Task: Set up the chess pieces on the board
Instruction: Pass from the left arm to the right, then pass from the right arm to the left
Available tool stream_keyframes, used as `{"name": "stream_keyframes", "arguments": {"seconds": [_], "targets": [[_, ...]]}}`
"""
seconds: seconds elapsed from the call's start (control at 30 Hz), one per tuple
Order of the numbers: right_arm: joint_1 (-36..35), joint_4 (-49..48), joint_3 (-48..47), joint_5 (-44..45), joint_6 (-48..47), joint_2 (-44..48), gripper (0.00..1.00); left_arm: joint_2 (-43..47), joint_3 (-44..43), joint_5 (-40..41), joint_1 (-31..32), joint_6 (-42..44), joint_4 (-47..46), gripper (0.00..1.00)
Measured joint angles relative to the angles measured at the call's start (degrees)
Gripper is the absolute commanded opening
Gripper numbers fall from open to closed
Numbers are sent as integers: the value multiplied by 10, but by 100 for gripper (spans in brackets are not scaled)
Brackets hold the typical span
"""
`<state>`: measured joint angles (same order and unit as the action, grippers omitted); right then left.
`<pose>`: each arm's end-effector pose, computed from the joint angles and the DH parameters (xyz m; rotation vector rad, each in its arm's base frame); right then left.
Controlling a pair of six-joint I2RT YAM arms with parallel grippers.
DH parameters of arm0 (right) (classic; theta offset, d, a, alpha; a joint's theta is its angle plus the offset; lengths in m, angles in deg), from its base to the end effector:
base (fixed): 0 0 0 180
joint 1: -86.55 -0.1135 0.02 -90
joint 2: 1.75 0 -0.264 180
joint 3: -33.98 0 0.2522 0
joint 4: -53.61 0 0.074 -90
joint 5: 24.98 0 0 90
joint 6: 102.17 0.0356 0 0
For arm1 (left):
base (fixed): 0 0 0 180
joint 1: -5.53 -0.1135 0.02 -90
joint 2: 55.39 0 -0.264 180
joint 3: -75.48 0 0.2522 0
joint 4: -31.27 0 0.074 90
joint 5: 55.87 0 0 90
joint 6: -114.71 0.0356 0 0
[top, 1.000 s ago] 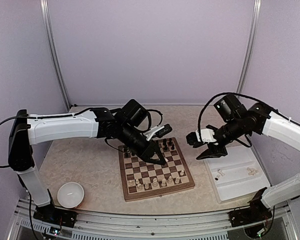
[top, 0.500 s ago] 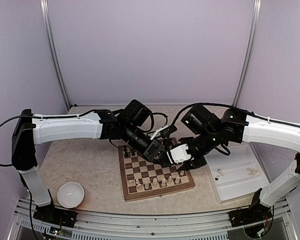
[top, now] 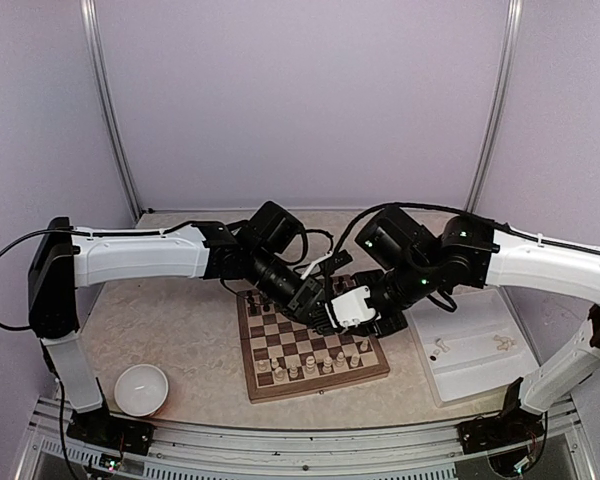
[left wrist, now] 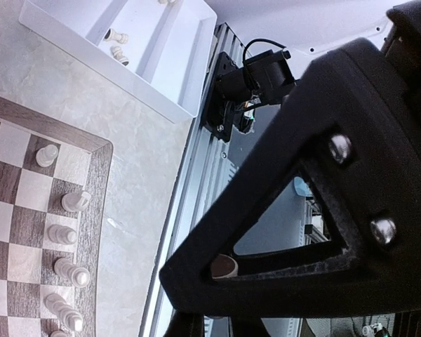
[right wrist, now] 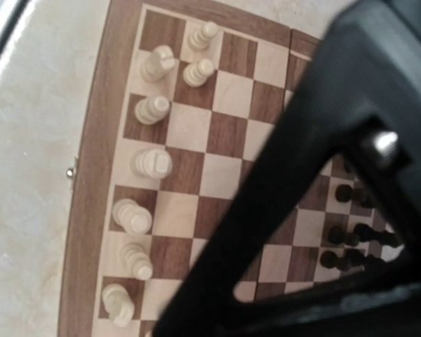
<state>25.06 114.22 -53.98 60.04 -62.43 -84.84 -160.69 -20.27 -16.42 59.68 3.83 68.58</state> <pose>0.1410 0.2661 0.3065 -2.1289 1.4015 0.1872 0.2146 -0.3439 0.2558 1.2120 2.3574 -1.6032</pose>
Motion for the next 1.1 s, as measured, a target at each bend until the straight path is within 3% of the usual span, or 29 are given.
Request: {"name": "stream_keyframes", "arguments": {"seconds": [0.13,0.23,0.43,0.63,0.77,0.87,1.1], "targets": [[-3,0,0,11,0,-2,17,0,2,-2,-2,-9,-5,4],[-3,0,0,17,3,-4,10,0,7,-1,-4,-16,-11,15],[14,-12,4,2,21,-4,7,21,35,40,-5,-11,-32,32],[104,-32,6,-134,70,17,4,165,184,180,4,-14,-150,40],[164,-58,13,-266,123,31,4,263,262,339,82,26,-269,43],[195,-71,21,-355,161,28,4,273,260,412,128,58,-331,43],[212,-82,21,-458,203,23,4,224,233,500,129,96,-377,43]]}}
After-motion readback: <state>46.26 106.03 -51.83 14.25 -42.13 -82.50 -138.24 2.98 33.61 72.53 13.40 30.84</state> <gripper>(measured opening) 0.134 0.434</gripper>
